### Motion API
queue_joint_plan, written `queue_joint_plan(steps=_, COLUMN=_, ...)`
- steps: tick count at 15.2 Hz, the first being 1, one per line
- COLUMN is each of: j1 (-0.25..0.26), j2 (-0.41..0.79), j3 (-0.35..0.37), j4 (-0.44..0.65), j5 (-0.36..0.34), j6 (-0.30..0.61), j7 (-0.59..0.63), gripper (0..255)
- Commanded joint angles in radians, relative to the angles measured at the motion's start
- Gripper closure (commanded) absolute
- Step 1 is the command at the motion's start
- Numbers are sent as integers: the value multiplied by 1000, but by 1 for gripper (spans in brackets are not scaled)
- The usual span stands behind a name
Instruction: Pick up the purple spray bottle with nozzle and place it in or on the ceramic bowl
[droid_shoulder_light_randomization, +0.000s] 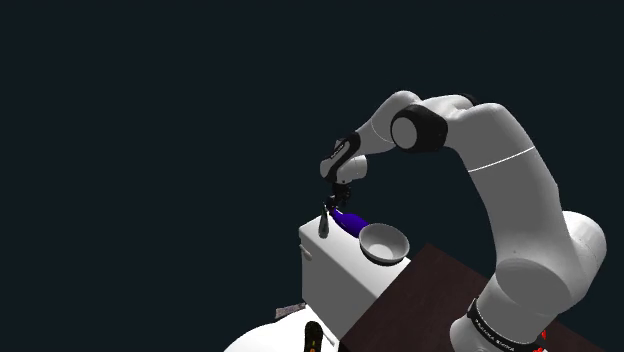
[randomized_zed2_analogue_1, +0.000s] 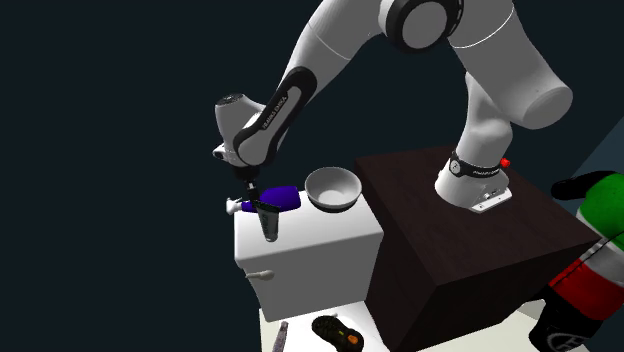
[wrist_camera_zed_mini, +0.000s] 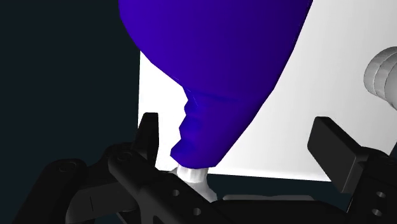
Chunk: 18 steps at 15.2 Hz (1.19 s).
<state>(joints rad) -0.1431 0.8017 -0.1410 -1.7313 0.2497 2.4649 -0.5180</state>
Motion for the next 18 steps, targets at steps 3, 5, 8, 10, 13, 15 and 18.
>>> queue_joint_plan(steps=3, j1=-6, j2=46, j3=8, j4=15, j5=7, j6=31, j7=-7, gripper=0)
queue_joint_plan(steps=5, j1=-8, j2=68, j3=13, j4=24, j5=10, j6=45, j7=-9, gripper=0)
queue_joint_plan(steps=8, j1=-9, j2=75, j3=14, j4=27, j5=11, j6=49, j7=-10, gripper=0)
queue_joint_plan(steps=10, j1=-9, j2=75, j3=14, j4=27, j5=11, j6=48, j7=-10, gripper=0)
queue_joint_plan(steps=13, j1=-9, j2=75, j3=14, j4=27, j5=11, j6=48, j7=-10, gripper=0)
queue_joint_plan(steps=15, j1=-9, j2=75, j3=14, j4=27, j5=11, j6=48, j7=-10, gripper=255)
queue_joint_plan(steps=18, j1=-9, j2=74, j3=14, j4=26, j5=11, j6=48, j7=-10, gripper=255)
